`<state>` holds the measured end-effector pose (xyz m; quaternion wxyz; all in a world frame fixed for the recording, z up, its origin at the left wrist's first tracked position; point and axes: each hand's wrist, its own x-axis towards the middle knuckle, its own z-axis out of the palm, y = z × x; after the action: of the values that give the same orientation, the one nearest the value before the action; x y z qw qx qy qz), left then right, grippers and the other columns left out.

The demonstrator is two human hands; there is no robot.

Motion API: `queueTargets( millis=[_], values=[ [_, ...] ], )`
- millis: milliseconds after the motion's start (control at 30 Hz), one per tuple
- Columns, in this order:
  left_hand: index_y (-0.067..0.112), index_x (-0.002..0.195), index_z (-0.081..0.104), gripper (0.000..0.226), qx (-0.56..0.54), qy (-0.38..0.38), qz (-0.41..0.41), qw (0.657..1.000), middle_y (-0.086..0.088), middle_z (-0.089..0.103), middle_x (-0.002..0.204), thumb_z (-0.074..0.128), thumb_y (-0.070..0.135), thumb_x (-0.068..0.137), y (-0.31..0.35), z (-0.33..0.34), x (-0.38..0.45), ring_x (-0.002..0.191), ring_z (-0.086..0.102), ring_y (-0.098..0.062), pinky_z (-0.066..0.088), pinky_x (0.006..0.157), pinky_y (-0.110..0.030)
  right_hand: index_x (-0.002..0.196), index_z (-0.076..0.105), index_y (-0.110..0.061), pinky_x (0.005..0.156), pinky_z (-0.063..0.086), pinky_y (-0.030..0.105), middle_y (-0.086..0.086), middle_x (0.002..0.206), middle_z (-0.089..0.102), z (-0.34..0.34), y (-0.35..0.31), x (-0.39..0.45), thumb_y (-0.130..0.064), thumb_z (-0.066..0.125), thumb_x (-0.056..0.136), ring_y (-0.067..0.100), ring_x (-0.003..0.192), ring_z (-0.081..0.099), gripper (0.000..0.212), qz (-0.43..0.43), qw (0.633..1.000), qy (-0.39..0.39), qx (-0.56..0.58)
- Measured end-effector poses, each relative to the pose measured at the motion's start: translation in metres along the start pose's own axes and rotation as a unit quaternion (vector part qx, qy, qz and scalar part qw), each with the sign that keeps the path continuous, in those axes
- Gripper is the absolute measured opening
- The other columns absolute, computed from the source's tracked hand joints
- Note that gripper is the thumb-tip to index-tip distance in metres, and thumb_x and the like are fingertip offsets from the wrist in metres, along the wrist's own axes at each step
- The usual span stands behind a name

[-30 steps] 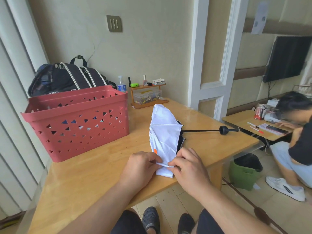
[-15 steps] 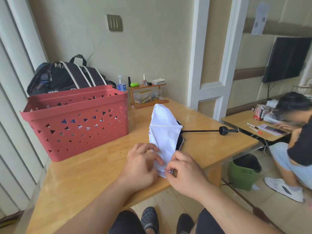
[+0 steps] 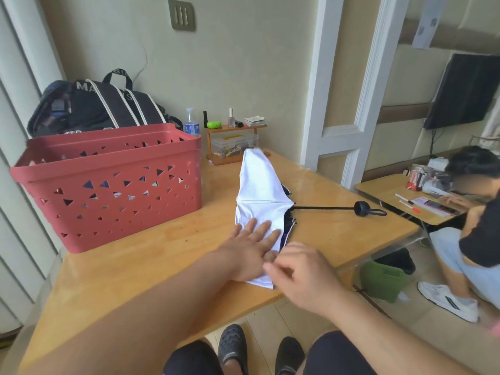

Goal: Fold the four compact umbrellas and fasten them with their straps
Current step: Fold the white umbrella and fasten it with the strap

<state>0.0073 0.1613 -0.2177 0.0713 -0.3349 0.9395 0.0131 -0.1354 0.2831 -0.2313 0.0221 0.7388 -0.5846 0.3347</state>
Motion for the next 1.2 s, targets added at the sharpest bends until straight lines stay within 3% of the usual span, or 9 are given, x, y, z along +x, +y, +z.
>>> queueTargets(
  millis=[133, 333, 567, 633, 700, 767, 833, 967, 1200],
  values=[
    [0.046, 0.162, -0.008, 0.06, -0.005, -0.024, 0.002, 1.0, 0.003, -0.018, 0.173, 0.014, 0.059, 0.108, -0.002, -0.004, 0.005, 0.158, -0.02, -0.028, -0.008, 0.128, -0.052, 0.094, 0.075, -0.02, 0.085, 0.049, 0.028, -0.01, 0.102, 0.071, -0.012, 0.037, 0.063, -0.024, 0.054, 0.098, 0.008, 0.094, 0.062, 0.022, 0.092, 0.994, 0.045, 0.04],
    [0.042, 0.162, -0.015, 0.067, 0.0, -0.03, 0.036, 0.999, 0.003, -0.027, 0.17, 0.01, 0.066, 0.105, -0.003, -0.004, -0.008, 0.155, -0.03, -0.028, -0.015, 0.126, -0.052, 0.145, 0.06, -0.021, 0.1, 0.022, 0.012, -0.014, 0.157, 0.043, -0.01, 0.094, 0.096, -0.03, 0.057, 0.105, 0.015, 0.136, 0.044, 0.041, 0.092, 0.984, -0.147, -0.039],
    [0.039, 0.164, -0.01, 0.076, -0.014, -0.08, 0.089, 0.993, 0.009, -0.022, 0.171, 0.015, 0.074, 0.102, -0.006, -0.012, -0.036, 0.156, -0.027, -0.02, -0.008, 0.129, -0.045, 0.132, 0.07, -0.037, 0.097, 0.028, 0.007, -0.036, 0.148, 0.041, 0.001, 0.109, 0.081, -0.039, 0.069, 0.096, -0.006, 0.124, 0.041, 0.036, 0.086, 0.992, -0.09, -0.006],
    [0.048, 0.158, 0.033, 0.064, -0.053, -0.06, 0.071, 0.994, 0.012, 0.025, 0.17, 0.028, 0.075, 0.101, -0.012, -0.031, -0.033, 0.158, 0.018, -0.013, 0.022, 0.127, -0.04, 0.127, 0.071, -0.042, 0.098, 0.03, 0.016, -0.039, 0.146, 0.039, 0.002, 0.108, 0.08, -0.04, 0.066, 0.097, 0.005, 0.124, 0.04, 0.031, 0.074, 0.992, -0.103, -0.025],
    [0.038, 0.107, 0.073, 0.048, -0.167, 0.011, 0.018, 0.986, 0.016, 0.073, 0.106, 0.041, 0.074, 0.099, -0.022, -0.056, -0.019, 0.106, 0.066, -0.009, 0.052, 0.095, -0.033, 0.117, 0.075, -0.046, 0.098, 0.038, 0.024, -0.037, 0.148, 0.041, 0.002, 0.106, 0.079, -0.042, 0.063, 0.097, 0.011, 0.122, 0.041, 0.023, 0.07, 0.992, -0.098, -0.039],
    [0.034, 0.095, 0.077, 0.035, -0.267, 0.104, -0.042, 0.957, 0.019, 0.07, 0.082, 0.056, 0.062, 0.099, -0.038, -0.074, 0.008, 0.083, 0.065, -0.004, 0.054, 0.079, -0.024, 0.104, 0.077, -0.047, 0.095, 0.046, 0.031, -0.03, 0.15, 0.045, 0.005, 0.103, 0.077, -0.041, 0.063, 0.097, 0.017, 0.118, 0.044, 0.017, 0.037, 0.994, -0.07, -0.074],
    [0.037, 0.113, 0.075, 0.018, -0.337, 0.207, -0.106, 0.912, 0.019, 0.071, 0.107, 0.065, 0.04, 0.099, -0.055, -0.082, 0.041, 0.098, 0.067, -0.005, 0.053, 0.079, -0.02, 0.098, 0.077, -0.047, 0.083, 0.049, 0.034, -0.023, 0.144, 0.056, 0.008, 0.104, 0.075, -0.036, 0.071, 0.094, 0.021, 0.108, 0.051, 0.014, -0.016, 0.995, -0.023, -0.1],
    [0.024, 0.139, 0.054, 0.051, -0.456, 0.301, -0.215, 0.809, -0.001, 0.06, 0.126, 0.07, 0.03, 0.091, -0.08, -0.086, 0.092, 0.111, 0.062, -0.024, 0.053, 0.085, -0.035, 0.103, 0.075, -0.05, 0.073, 0.043, 0.034, -0.024, 0.126, 0.064, 0.015, 0.112, 0.076, -0.035, 0.072, 0.092, 0.019, 0.094, 0.052, 0.019, -0.055, 0.993, -0.013, -0.102],
    [0.022, 0.119, 0.053, 0.055, -0.461, 0.28, -0.255, 0.803, 0.001, 0.063, 0.107, 0.085, 0.045, 0.081, -0.065, -0.086, 0.107, 0.097, 0.064, -0.022, 0.055, 0.08, -0.038, 0.107, 0.075, -0.049, 0.075, 0.053, 0.036, -0.025, 0.128, 0.063, 0.018, 0.117, 0.076, -0.039, 0.057, 0.095, 0.018, 0.092, 0.047, 0.025, -0.059, 0.994, -0.007, -0.095]
  ],
)
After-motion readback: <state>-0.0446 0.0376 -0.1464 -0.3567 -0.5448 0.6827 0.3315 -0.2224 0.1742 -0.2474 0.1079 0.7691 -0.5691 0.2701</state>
